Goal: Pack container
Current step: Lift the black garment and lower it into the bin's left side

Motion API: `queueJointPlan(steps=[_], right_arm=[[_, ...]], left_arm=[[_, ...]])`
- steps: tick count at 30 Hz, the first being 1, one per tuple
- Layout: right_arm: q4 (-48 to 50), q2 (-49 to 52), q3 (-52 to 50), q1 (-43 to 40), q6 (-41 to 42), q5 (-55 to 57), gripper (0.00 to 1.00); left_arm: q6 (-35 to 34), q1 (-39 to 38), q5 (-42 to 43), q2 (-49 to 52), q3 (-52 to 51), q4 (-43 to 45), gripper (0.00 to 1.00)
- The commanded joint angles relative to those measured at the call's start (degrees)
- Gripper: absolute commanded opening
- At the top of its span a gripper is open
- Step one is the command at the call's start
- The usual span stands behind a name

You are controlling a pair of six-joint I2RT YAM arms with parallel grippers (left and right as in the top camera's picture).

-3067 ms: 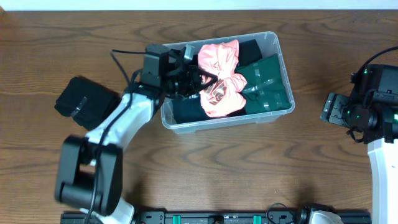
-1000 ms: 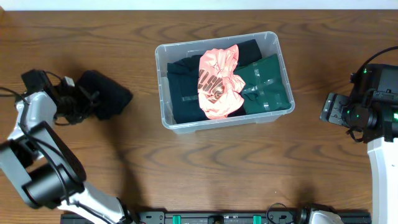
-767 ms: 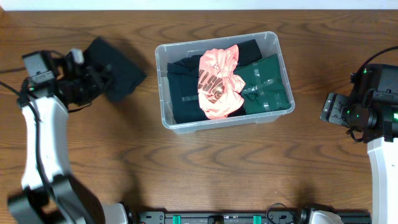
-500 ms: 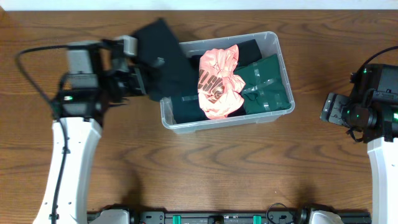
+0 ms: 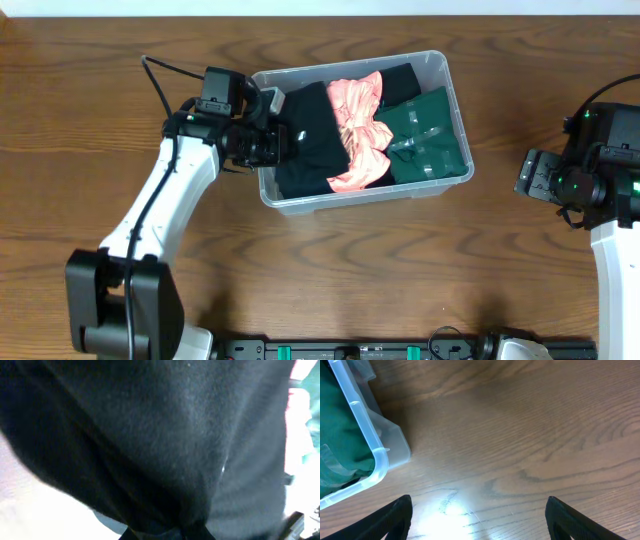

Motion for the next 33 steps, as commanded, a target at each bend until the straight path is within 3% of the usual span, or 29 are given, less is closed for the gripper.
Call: queueJointPlan(steps=[1, 7, 8, 11, 12, 20, 29, 33], right_arm=[[-0.09, 0.04, 0.61, -0.52, 0.79, 0.37, 0.83], [-0.02, 0.04, 0.61, -0.52, 0.79, 0.39, 0.83], [-0.02, 0.04, 0.61, -0.52, 0.79, 0.39, 0.83], [-0.04, 0.04, 0.61, -0.52, 0.79, 0.39, 0.83], [-0.04, 0.04, 0.59, -0.52, 0.79, 0.39, 0.83], [0.00, 0.04, 0.52, -0.52, 0.79, 0.39, 0.83], [0.13, 0.79, 0.48, -0.52, 0.79, 0.37, 0.83], [0.17, 1.40, 0.46, -0.52, 0.79, 0.39, 0.83]], left_arm=[[1.36, 1.92, -5.70, 0.57, 0.85, -1.05, 0.06], [1.36, 3.37, -6.47, 0.55, 0.85, -2.86, 0.06], [1.36, 3.37, -6.45, 0.55, 0.85, -2.89, 0.17], [1.36, 3.37, -5.62, 0.28, 1.33, -2.93, 0.80], [1.36, 3.37, -4.35, -0.02, 1.86, -3.19, 0.95], [1.36, 2.82, -0.59, -5.90, 10.43, -3.13, 0.98], [1.36, -1.38, -14.58, -5.35, 11.63, 5.42, 0.96], [1.62, -3.48, -15.54, -1.22, 11.63, 6.16, 0.96]])
